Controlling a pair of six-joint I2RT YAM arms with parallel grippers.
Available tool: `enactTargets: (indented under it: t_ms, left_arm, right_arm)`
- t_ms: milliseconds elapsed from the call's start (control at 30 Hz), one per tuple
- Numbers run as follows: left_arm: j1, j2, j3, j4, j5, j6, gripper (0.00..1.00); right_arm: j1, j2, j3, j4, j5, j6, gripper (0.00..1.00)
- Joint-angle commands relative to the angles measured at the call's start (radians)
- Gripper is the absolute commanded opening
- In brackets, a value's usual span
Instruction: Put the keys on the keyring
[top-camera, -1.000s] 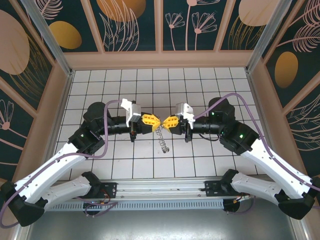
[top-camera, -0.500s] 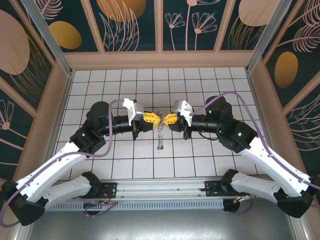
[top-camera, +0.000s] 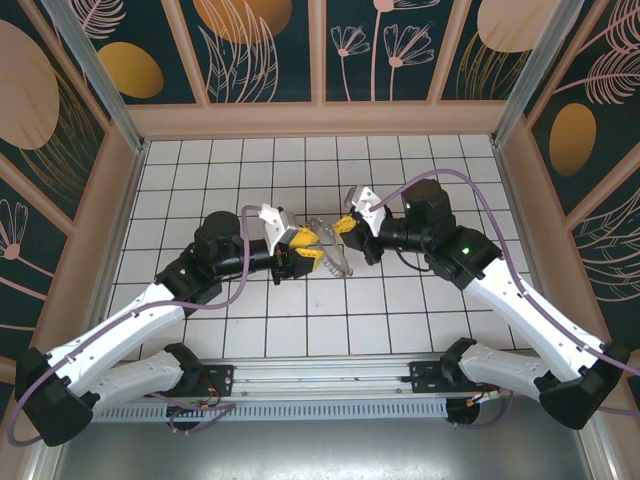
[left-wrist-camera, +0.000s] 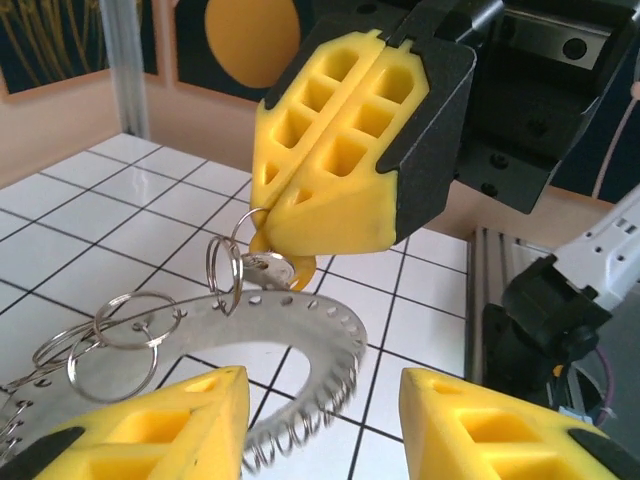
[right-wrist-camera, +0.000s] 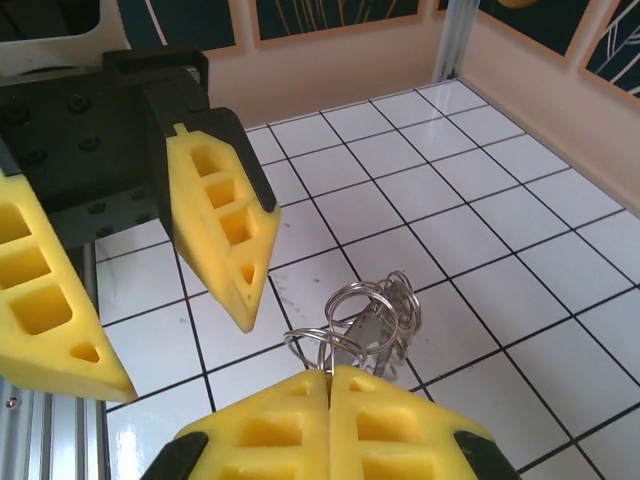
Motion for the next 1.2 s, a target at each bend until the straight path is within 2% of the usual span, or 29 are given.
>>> enactTargets:
  t_ms: [0, 233, 433, 533, 833, 967, 1167]
  left_arm:
    - [-0.001, -0.026, -0.018, 0.02, -0.096, -0.028, 0.45]
    - [0.0, -0.033, -0.071, 0.031, -0.255, -0.084, 0.55]
    - [0.0, -0.084, -0.11, -0.036, -0.483, -0.113, 0.65]
    - [0.0, -0.116, -0.157, -0.031, -0.536, -0.143, 0.67]
    - [-0.001, -0.128, -0.209, 0.012, -0.531, -0.192, 0.7]
    - [0.0, -0.117, -0.205, 0.024, -0.532, -0.189, 0.73]
    - [-0.001, -0.065, -0.197, 0.07, -0.495, -0.206, 0.82]
  right_arm:
    - [-0.01, 0.04, 0.038, 0.002, 0.041, 0.023, 0.0]
    - [-0.029, 0.207, 0.089, -0.008, 0.179, 0.068, 0.0]
    - [-0.042, 0.353, 0.125, 0.123, 0.193, 0.153, 0.0]
    - [-0.047, 0.432, 0.156, 0.197, 0.174, 0.195, 0.0]
    - [-0.052, 0.625, 0.225, 0.303, 0.149, 0.272, 0.0]
    - [-0.064, 0.611, 0.137, 0.346, 0.144, 0.32, 0.0]
    - [-0.085, 0.523, -0.06, 0.407, 0.137, 0.386, 0.0]
